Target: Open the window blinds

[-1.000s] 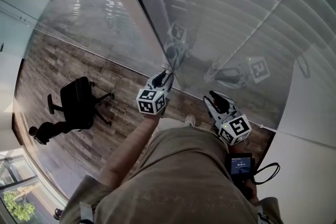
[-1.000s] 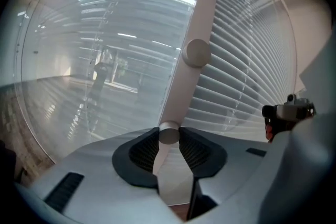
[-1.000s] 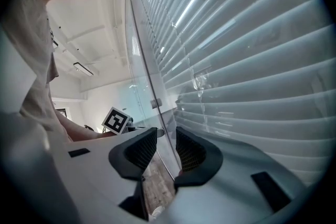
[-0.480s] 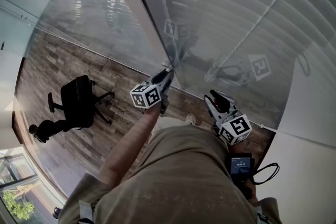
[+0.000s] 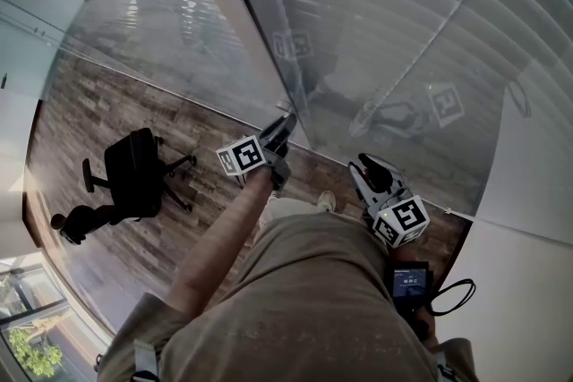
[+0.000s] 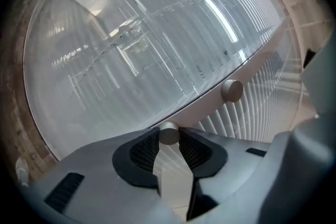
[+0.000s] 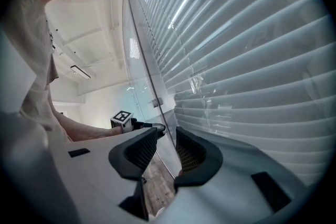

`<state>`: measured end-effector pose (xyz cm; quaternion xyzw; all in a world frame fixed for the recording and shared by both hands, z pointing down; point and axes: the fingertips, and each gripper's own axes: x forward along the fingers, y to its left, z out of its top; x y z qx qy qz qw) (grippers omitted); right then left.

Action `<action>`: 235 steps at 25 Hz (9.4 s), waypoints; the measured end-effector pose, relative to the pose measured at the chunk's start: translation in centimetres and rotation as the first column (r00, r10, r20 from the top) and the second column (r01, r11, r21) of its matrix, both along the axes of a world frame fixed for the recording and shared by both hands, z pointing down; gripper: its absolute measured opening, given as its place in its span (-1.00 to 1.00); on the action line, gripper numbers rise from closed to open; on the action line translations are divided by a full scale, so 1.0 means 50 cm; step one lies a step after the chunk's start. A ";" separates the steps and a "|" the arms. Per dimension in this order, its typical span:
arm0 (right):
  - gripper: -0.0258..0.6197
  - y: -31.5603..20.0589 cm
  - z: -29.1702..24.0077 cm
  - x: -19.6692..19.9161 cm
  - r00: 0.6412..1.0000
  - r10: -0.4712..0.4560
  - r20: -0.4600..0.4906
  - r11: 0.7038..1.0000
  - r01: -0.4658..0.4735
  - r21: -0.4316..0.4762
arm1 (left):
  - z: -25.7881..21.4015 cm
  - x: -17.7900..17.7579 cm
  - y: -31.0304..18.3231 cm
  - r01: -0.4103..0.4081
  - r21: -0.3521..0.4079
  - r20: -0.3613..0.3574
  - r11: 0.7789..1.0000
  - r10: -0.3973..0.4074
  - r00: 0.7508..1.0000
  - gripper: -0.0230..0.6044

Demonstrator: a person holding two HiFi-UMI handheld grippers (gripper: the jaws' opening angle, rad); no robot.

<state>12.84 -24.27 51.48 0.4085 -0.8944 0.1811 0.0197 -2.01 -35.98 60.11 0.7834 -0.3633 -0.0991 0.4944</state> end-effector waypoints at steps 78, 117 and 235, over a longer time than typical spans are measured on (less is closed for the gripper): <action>-0.55 0.037 0.008 0.007 0.999 0.041 0.024 0.999 -0.040 -0.026 | -0.010 0.004 0.005 -0.239 0.304 0.743 0.922 -0.072 0.665 -0.50; -0.55 0.045 0.030 -0.005 1.000 0.022 0.018 0.999 -0.021 -0.040 | 0.010 -0.008 -0.001 0.024 -0.041 0.025 0.999 -0.023 0.999 -0.50; -0.55 0.055 0.036 -0.015 1.000 0.013 0.007 0.998 -0.012 -0.067 | -0.002 -0.005 -0.005 0.039 -0.136 -0.289 0.990 -0.077 0.954 -0.50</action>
